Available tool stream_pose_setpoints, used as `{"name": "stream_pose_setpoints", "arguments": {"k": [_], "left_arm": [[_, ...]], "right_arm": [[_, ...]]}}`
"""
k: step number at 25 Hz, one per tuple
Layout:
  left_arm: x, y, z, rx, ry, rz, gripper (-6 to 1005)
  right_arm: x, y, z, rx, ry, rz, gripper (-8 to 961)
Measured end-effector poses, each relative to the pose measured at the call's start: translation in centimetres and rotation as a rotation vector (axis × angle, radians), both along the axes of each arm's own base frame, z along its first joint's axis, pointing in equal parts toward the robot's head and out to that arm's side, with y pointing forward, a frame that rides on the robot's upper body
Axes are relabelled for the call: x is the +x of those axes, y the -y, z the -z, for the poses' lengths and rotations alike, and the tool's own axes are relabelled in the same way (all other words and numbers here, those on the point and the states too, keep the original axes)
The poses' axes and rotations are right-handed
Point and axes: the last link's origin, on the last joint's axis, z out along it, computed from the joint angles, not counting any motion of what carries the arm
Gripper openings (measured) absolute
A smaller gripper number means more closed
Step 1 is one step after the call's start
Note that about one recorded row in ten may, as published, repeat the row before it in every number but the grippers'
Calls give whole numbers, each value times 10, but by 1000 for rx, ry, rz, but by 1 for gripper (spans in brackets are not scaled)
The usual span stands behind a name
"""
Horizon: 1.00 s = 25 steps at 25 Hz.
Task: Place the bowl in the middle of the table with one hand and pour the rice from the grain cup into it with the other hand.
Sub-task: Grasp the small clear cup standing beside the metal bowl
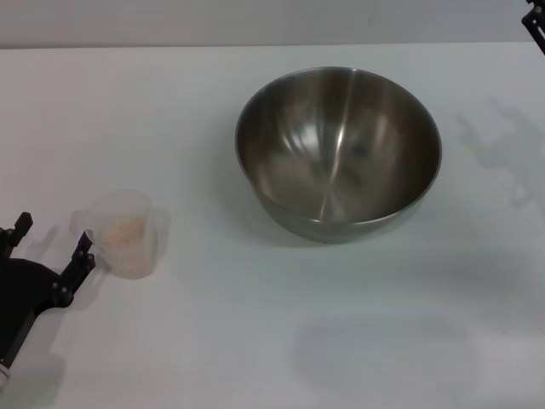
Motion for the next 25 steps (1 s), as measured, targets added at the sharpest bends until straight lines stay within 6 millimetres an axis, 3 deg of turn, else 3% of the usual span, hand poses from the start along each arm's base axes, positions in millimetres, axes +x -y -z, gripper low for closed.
{"name": "stream_pose_setpoints", "arguments": {"k": [25], "left_arm": [[14, -25, 8, -28, 5, 30, 749]], "right_arm": [[6, 7, 4, -15, -14, 8, 606]]}}
